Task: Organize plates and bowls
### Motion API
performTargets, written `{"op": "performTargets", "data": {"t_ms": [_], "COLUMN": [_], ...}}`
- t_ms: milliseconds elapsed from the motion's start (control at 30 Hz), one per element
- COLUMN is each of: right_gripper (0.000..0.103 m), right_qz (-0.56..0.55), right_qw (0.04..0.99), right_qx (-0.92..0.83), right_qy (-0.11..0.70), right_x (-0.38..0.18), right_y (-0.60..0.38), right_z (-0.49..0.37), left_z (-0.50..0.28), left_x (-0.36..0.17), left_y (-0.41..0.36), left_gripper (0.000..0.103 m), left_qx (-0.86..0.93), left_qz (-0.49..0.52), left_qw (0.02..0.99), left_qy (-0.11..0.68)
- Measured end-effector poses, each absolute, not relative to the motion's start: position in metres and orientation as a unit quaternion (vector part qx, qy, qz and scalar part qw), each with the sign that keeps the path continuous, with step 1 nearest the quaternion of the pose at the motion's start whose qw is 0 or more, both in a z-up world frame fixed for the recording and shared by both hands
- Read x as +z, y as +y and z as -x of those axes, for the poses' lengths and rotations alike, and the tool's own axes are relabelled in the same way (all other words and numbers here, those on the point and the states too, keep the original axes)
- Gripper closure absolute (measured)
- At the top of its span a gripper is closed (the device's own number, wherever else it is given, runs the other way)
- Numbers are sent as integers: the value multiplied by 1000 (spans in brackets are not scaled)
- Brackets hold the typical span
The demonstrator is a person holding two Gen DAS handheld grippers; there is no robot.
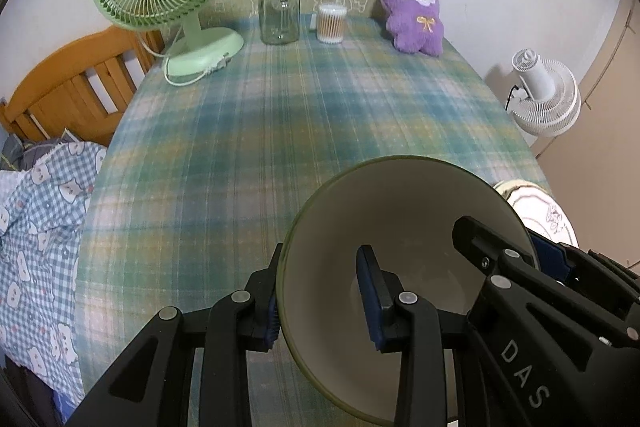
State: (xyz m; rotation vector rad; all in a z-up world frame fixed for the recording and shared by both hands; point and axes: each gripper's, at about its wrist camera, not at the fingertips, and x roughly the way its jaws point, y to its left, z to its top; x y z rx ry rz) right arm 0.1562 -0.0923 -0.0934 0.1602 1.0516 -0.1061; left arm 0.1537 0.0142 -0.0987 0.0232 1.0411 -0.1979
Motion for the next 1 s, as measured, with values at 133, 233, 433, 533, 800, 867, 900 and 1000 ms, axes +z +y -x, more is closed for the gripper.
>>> {"op": "performTargets", "data": {"t_ms": [133, 233, 433, 533, 800, 867, 900, 1000], "right_gripper": [70, 70, 70, 70, 70, 70, 70, 69], "right_qz": [-80, -83, -80, -80, -78, -76, -75, -66], "right_qw": [856, 852, 853, 853, 851, 850, 851, 850], "right_qx": [-52, -52, -56, -58, -58, -57, -56, -48], "right_qy": [508, 514, 513, 512, 516, 518, 517, 521], "right_x": [-101, -107, -113, -115, -118, -118, -117, -117], "right_y": [-91, -92, -92, -94, -97, -97, -97, -96], "right_z": [-152, -149, -145, -146, -149, -150, -150, -151], "left_z": [-149, -146, -144, -143, -146, -147, -147, -147], "left_x": [-106, -111, -117, -117, -118, -118, -118, -118], "left_y": [15, 16, 14, 11, 10, 10, 10, 10], "left_gripper": [70, 70, 70, 71, 71, 69, 68, 60], "left_qx": [-94, -94, -96, -95, -92, -93, -94, -99], "left_qz": [-14, -15, -12, -21, -23, -25, -26, -29], "left_qw": [858, 855, 853, 856, 855, 854, 854, 853], "left_qy": [504, 510, 514, 507, 510, 511, 511, 511]}}
